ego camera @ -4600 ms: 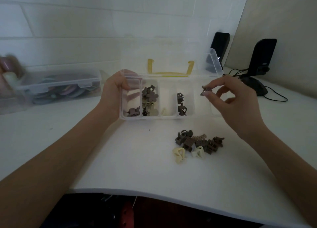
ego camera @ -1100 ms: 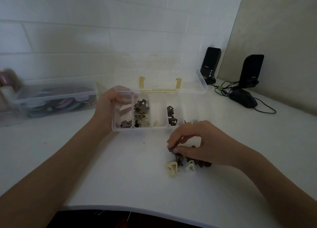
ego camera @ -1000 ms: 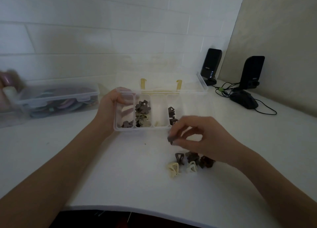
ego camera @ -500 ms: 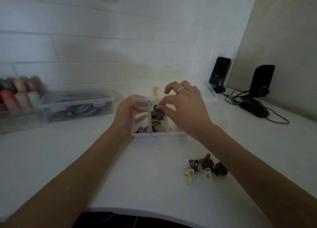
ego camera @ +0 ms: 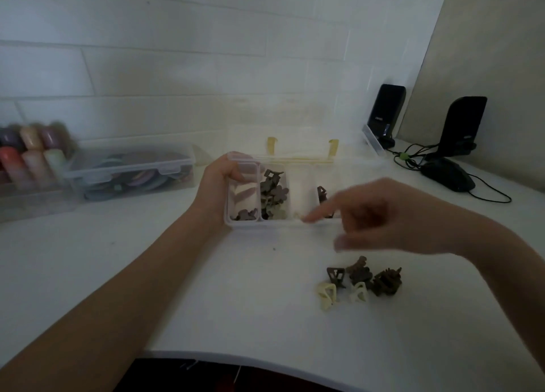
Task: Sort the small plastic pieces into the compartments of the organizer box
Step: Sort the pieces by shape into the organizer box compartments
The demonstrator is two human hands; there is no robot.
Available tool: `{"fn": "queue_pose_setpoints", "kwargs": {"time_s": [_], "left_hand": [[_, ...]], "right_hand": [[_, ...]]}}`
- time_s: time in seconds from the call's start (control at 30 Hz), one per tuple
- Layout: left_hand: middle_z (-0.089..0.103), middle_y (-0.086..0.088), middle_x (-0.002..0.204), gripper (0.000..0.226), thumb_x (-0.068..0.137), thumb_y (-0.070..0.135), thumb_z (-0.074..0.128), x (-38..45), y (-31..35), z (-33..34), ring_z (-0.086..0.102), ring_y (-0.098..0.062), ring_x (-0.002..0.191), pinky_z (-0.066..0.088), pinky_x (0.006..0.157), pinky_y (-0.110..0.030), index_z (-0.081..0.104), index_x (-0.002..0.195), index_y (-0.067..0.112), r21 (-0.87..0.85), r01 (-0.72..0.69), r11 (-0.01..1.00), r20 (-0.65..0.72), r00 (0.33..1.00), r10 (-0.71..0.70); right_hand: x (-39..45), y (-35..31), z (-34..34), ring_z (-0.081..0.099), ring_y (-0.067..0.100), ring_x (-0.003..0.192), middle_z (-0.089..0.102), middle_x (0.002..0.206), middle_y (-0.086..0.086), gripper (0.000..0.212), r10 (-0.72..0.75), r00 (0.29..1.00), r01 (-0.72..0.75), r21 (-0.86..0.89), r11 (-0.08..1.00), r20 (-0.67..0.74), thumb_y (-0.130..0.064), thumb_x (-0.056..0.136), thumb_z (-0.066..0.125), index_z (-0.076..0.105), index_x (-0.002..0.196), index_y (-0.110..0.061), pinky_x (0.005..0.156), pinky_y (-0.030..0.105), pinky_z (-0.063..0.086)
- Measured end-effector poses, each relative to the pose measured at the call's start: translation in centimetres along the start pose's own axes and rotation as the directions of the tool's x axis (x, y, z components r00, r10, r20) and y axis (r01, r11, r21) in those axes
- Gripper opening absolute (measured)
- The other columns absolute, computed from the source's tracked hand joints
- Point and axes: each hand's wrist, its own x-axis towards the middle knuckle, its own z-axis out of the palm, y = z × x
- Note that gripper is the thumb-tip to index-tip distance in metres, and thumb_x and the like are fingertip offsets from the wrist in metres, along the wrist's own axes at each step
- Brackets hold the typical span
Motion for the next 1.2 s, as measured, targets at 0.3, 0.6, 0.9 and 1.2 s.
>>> {"fn": "queue_pose_setpoints", "kwargs": {"time_s": [0.3,0.6,0.9,1.2], "left_hand": [[0.064,0.001,0.07,0.022,0.06,0.007,0.04,0.0,-0.2,-0.2,0.06,-0.013,0.061,0.048,0.063,-0.024,0.056,0.074,0.016,0.023,0.037,0.999,-0.001,0.999,-0.037],[0.064,-0.002,0.078,0.026,0.052,0.009,0.042,0.2,-0.2,-0.3,0.057,-0.016,0.067,0.047,0.06,-0.023,0.055,0.073,0.017,0.048,0.031,0.998,0.0,1.0,-0.031],[0.067,0.004,0.069,0.024,0.06,0.009,0.039,-0.2,-0.1,0.0,0.059,-0.016,0.069,0.046,0.067,-0.028,0.055,0.075,0.019,0.066,0.049,0.997,0.009,0.999,-0.05],[0.068,0.004,0.067,0.029,0.049,0.008,0.039,0.0,0.0,0.0,0.061,-0.014,0.066,0.046,0.071,-0.028,0.054,0.073,0.016,0.057,0.002,0.998,0.021,1.0,-0.003]], "right_hand": [[-1.0,1.4,1.8,0.04,0.004,0.048,0.048,0.055,-0.006,0.026,0.237,0.965,-0.22,-0.147,0.964,0.112,-0.04,0.08,0.064,0.066,0.106,-0.043,0.053,0.015,0.037],[-0.9,1.5,2.2,0.05,0.005,0.063,0.06,0.076,-0.014,0.021,0.113,0.992,-0.112,-0.025,0.993,0.064,-0.023,0.078,0.073,0.065,0.094,-0.035,0.056,0.013,0.039],[-0.3,1.6,2.8,0.062,0.015,0.069,0.07,0.09,-0.015,0.024,0.07,0.968,-0.027,0.178,0.984,-0.241,-0.006,0.074,0.074,0.064,0.094,-0.015,0.055,0.035,0.047],[-0.2,2.0,2.5,0.062,0.029,0.07,0.07,0.092,0.001,0.028,0.072,0.843,0.068,0.239,0.969,-0.534,-0.008,0.078,0.069,0.057,0.1,-0.019,0.061,0.06,0.051]]}}
